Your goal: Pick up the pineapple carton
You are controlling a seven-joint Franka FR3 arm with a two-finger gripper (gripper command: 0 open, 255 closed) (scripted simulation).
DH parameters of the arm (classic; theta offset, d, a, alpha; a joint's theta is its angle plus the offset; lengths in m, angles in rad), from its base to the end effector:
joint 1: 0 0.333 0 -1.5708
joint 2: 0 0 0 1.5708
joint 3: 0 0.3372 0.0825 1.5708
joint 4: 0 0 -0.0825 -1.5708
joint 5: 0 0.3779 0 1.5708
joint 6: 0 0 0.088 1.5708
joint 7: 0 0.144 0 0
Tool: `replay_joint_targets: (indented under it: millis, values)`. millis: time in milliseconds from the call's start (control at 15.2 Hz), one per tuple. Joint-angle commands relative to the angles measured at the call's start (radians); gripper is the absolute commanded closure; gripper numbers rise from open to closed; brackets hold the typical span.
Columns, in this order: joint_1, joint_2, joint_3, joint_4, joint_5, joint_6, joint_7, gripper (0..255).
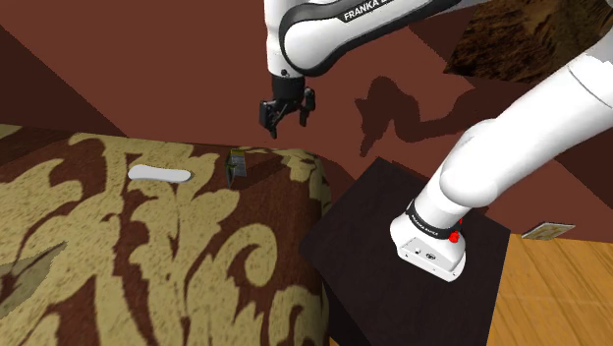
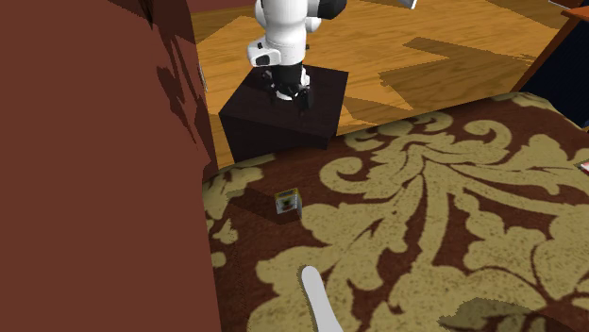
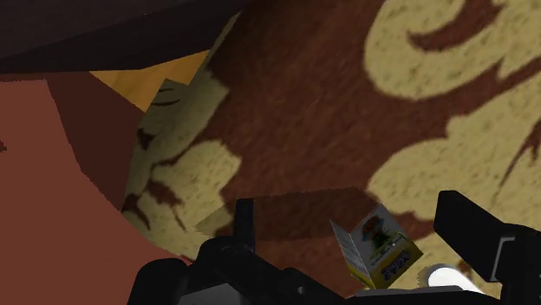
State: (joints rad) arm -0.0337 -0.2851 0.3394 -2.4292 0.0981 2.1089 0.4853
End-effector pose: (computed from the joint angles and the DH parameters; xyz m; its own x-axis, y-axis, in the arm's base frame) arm 0.4085 0.1369 0.3898 0.9688 -0.2450 -0.0366 -0.2438 -0.9693 0.0330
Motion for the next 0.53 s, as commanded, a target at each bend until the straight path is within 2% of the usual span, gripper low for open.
replay_joint_targets:
  millis: [0, 462]
  values:
    - [-0.007, 0.083, 0.028, 0.031, -0.019, 0.057, 0.072, 0]
    - [-0.012, 0.379, 0.064, 0.174, -0.157, 0.206, 0.322, 0]
